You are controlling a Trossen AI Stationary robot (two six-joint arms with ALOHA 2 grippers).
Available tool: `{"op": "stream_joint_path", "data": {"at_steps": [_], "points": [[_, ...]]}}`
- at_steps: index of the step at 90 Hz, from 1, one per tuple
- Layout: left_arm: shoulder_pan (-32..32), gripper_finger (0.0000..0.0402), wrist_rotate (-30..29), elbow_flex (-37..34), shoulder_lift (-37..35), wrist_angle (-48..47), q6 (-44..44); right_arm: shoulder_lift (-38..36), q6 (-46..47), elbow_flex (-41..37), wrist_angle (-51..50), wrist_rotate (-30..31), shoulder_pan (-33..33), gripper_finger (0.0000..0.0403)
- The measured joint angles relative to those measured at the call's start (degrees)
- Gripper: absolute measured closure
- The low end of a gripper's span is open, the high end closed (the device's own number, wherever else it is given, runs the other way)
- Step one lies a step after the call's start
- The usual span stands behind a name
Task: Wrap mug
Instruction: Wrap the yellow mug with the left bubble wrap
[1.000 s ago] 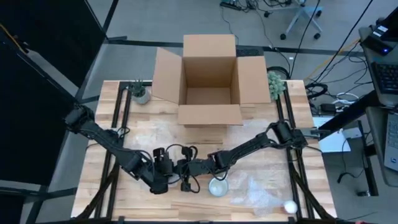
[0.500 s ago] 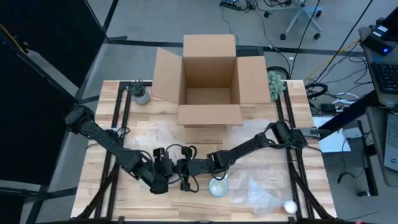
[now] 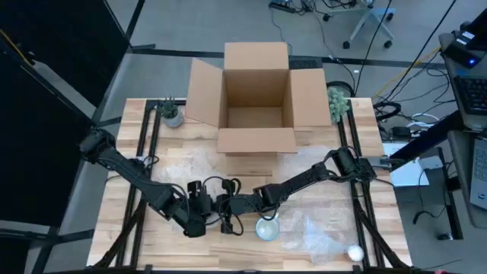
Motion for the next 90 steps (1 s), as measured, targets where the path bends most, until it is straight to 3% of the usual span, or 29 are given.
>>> {"op": "stream_joint_path", "data": {"at_steps": [43, 90], "points": [[0.0, 0.0221, 0.1, 0.0, -3.3, -0.4, 0.1, 0.0, -0.1, 0.0, -0.1, 0.0, 0.0, 0.0403], [0.2, 0.0221, -0.2, 0.1, -15.2, -3.4, 1.5, 0.0, -0.3, 0.0, -0.4, 0.0, 0.0, 0.0403]]}}
